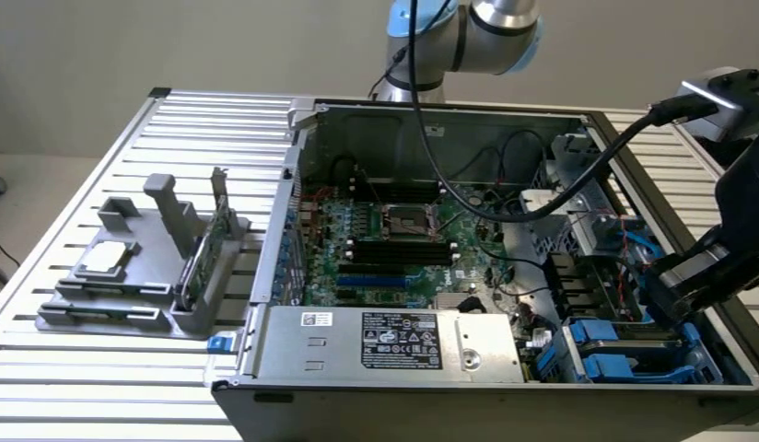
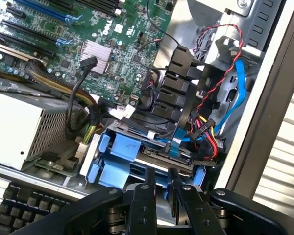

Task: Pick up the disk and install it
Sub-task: 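Insert the first disk wire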

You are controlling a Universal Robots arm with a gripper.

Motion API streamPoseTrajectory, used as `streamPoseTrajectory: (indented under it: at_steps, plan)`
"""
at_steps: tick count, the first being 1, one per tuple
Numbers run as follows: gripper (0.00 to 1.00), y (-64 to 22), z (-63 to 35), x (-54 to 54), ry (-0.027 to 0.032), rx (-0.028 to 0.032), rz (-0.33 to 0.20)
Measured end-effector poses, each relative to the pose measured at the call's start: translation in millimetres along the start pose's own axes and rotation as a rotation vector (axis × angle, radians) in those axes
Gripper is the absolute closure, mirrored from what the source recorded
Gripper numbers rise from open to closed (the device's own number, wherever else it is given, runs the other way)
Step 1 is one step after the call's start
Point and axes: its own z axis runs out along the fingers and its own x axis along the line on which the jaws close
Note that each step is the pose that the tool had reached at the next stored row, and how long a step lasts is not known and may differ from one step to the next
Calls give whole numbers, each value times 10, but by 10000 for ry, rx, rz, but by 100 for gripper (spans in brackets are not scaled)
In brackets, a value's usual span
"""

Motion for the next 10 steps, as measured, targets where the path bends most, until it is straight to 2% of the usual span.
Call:
streamPoseTrajectory:
  at_steps: [10]
  plan:
    - [75,0,11,1,-105,-14,1495]
